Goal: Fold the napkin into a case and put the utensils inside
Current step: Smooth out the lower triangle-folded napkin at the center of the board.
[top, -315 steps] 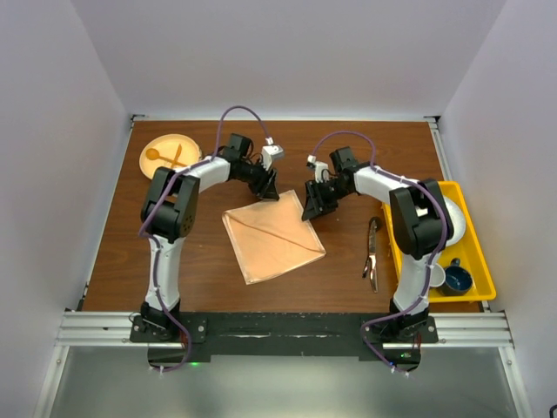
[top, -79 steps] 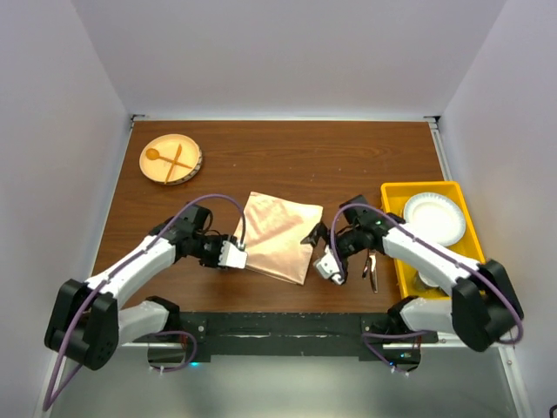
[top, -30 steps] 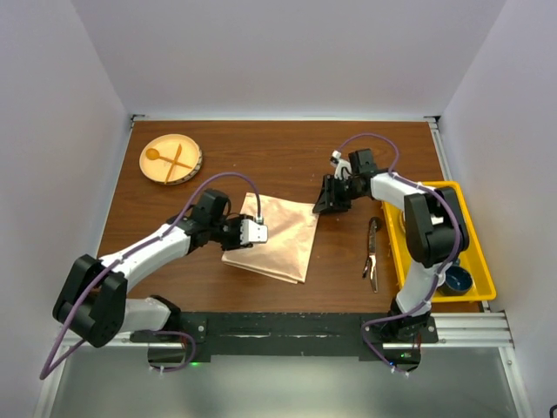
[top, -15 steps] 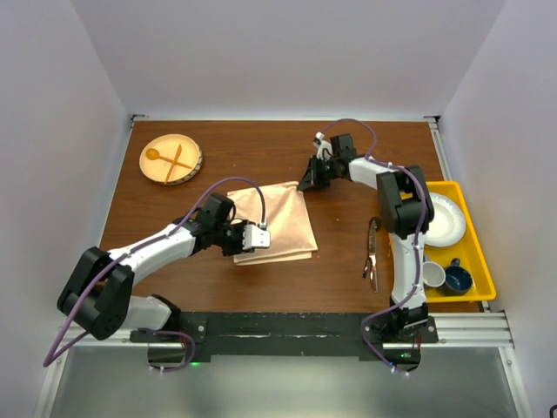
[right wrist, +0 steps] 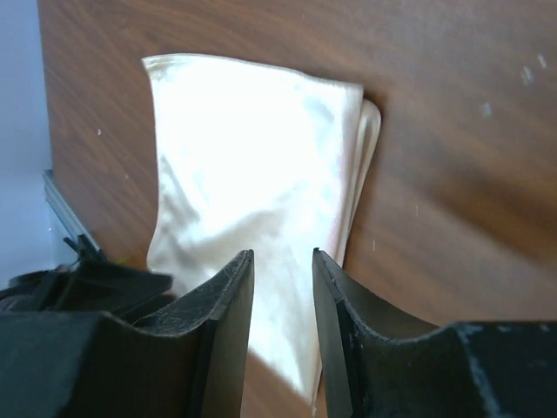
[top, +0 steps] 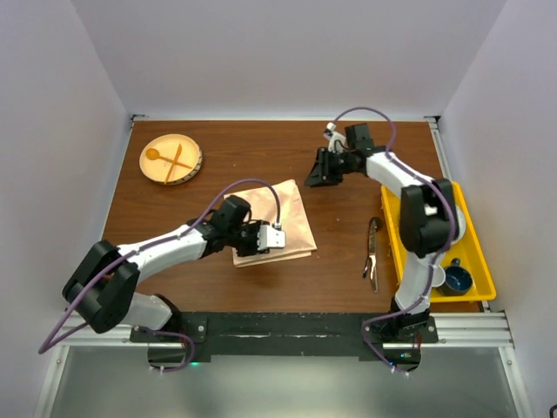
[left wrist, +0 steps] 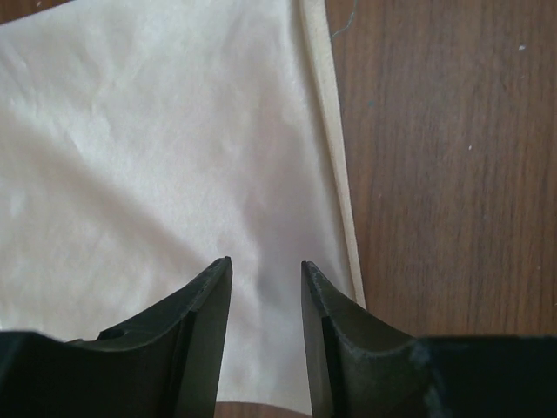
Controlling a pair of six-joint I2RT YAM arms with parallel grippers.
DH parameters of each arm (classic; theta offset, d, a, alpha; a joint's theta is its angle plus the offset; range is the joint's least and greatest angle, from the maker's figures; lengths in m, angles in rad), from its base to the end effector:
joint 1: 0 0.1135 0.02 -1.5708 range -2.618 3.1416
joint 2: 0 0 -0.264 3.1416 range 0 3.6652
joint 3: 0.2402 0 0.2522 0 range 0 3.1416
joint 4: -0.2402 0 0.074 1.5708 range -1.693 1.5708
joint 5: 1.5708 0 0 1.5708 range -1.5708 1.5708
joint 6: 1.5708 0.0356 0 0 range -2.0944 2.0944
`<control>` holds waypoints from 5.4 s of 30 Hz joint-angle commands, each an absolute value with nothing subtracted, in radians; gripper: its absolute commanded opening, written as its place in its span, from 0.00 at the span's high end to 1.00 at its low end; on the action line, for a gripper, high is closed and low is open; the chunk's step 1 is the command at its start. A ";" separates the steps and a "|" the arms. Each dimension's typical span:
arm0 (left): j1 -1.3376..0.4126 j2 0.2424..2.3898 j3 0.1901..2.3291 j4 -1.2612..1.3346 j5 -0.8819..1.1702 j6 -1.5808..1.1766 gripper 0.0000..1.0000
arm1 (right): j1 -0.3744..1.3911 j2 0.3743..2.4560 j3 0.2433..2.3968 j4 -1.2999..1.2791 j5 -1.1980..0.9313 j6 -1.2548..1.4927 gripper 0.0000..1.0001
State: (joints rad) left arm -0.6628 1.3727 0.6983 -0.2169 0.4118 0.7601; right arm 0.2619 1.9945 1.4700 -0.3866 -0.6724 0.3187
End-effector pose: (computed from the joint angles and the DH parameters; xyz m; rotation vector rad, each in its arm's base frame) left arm 0.1992 -0.1736 0.1833 1.7068 1.7076 -0.4609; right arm 0.4125 0.1335 0.2029 -0.2272 2.4992 1.0785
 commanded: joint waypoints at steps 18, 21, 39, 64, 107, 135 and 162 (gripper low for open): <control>-0.790 1.496 0.701 -0.110 0.348 0.669 0.82 | 0.245 1.729 1.005 -0.475 -0.690 0.255 0.71; -0.790 1.511 0.699 -0.107 0.354 0.632 0.86 | 0.245 1.720 1.005 -0.523 -0.701 0.198 0.69; -0.779 1.635 0.813 -0.110 0.311 0.469 1.00 | 0.245 1.746 1.063 -0.544 -0.647 0.238 0.67; -0.779 1.646 0.819 -0.110 0.342 0.448 1.00 | 0.302 1.533 0.868 -0.249 -0.718 0.282 0.02; -0.758 1.752 0.916 -0.072 0.308 0.307 1.00 | 0.313 1.565 0.729 0.106 -0.545 0.910 0.02; -0.749 1.758 0.922 -0.075 0.319 0.324 1.00 | 0.314 1.626 0.750 0.137 -0.543 0.939 0.02; -0.736 1.629 0.856 -0.160 0.350 0.385 1.00 | 0.314 1.674 0.781 0.015 -0.445 0.882 0.02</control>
State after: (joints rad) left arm -0.7456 1.6558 0.8673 -0.1436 0.3286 0.3634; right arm 0.3141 1.6550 0.7647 0.0494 -0.5171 0.9157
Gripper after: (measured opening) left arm 0.012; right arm 0.982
